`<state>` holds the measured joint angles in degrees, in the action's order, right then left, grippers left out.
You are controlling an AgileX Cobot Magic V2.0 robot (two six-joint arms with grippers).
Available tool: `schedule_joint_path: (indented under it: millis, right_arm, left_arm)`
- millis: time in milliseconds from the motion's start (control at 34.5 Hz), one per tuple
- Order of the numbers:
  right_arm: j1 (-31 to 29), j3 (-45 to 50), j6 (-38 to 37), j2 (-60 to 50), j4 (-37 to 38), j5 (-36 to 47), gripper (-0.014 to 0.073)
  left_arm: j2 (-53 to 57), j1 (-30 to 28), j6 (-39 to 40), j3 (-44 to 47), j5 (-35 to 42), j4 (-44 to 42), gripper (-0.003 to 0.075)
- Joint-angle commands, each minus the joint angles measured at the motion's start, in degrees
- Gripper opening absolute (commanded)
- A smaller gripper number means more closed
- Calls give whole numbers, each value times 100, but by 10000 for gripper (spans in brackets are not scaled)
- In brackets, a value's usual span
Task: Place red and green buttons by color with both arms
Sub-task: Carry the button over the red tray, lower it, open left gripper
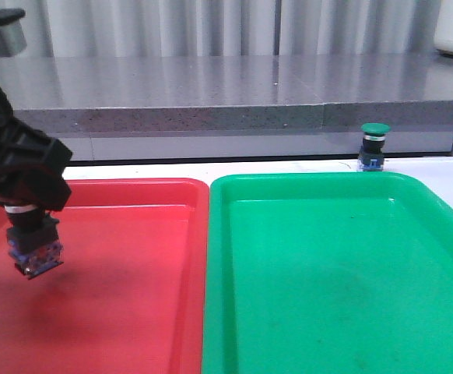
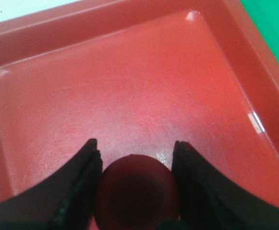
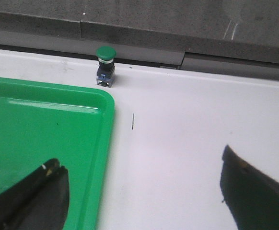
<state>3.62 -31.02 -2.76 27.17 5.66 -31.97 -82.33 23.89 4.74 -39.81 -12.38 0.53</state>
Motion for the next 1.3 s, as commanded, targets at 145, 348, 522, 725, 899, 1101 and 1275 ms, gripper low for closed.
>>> schedule_joint_path:
  millis: [145, 348, 522, 725, 899, 1101, 1275]
  right_arm:
    - [-25, -191, 42, 65, 62, 383, 652]
    - [-25, -191, 42, 65, 62, 383, 652]
    - [-25, -191, 42, 65, 62, 383, 652]
    - [-25, -191, 42, 65, 62, 383, 652]
    - [-25, -191, 42, 65, 62, 383, 652]
    - [-25, -191, 42, 65, 62, 383, 652]
    - [-25, -191, 42, 65, 62, 383, 652]
  left_arm:
    - [-182, 57, 50, -148, 579, 185, 171]
    - [-192, 57, 50, -148, 606, 185, 255]
    - [-155, 57, 50, -148, 606, 274, 437]
    - [412, 57, 50, -148, 298, 336, 460]
    - [1234, 57, 14, -148, -152, 280, 460]
    - [2394, 57, 14, -148, -612, 17, 460]
    - [3376, 57, 14, -148, -1108, -100, 460]
